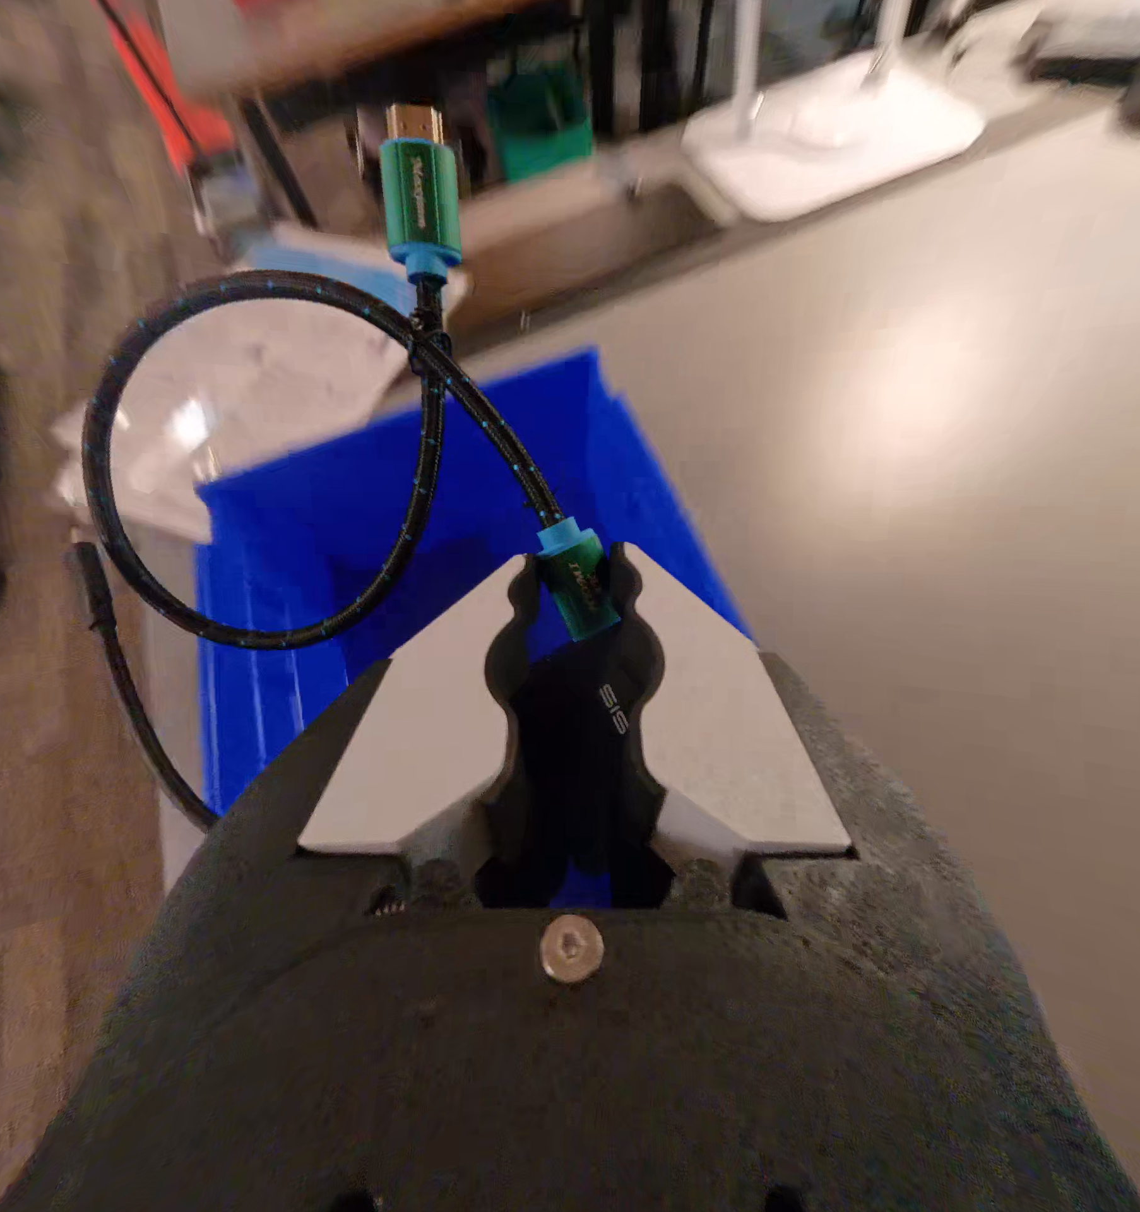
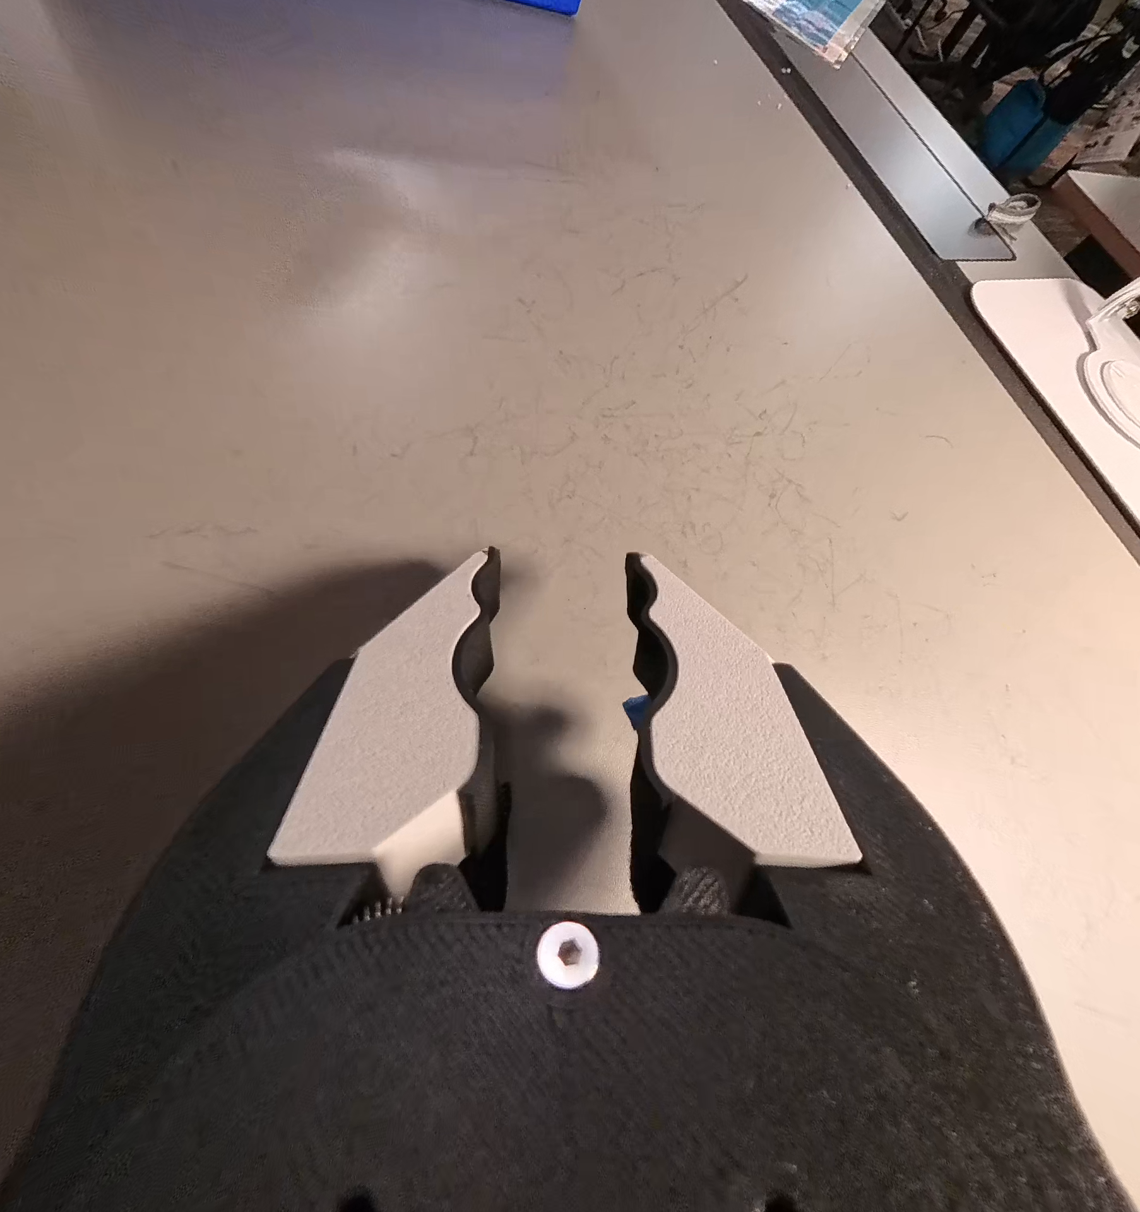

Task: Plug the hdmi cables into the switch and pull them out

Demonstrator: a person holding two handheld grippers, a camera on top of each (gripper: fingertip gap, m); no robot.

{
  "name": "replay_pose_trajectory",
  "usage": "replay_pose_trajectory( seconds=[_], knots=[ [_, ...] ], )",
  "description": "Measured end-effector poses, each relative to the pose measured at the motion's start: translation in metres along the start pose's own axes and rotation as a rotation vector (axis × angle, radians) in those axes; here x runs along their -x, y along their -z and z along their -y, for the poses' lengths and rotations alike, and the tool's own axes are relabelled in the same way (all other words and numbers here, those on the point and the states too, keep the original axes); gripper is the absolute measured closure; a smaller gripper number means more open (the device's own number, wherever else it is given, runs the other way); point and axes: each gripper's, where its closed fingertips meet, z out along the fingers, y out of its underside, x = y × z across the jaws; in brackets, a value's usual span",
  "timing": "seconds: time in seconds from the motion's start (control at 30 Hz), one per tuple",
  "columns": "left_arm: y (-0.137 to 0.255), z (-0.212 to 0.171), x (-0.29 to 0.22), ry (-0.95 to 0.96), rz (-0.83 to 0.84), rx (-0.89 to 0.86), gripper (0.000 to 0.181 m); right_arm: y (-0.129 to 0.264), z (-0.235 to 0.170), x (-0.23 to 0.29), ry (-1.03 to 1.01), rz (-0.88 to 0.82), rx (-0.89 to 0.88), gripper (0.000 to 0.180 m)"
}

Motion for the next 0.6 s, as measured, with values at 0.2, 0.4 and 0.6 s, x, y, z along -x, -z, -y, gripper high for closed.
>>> replay_pose_trajectory(
  seconds=[0.2, 0.4, 0.6],
  knots=[
    [0.031, 0.093, -0.135, -0.298, -0.251, -0.198, 0.160, 0.014, 0.043, -0.001, -0.041, 0.022, -0.238, 0.139],
    [-0.049, 0.084, -0.298, -0.478, -0.587, -0.099, 0.159, 0.059, 0.107, -0.024, 0.369, -0.230, -0.401, 0.139],
    [-0.125, 0.041, -0.390, -0.543, -0.799, 0.043, 0.159, 0.046, 0.067, -0.044, 0.923, -0.425, -0.153, 0.135]
  ],
)
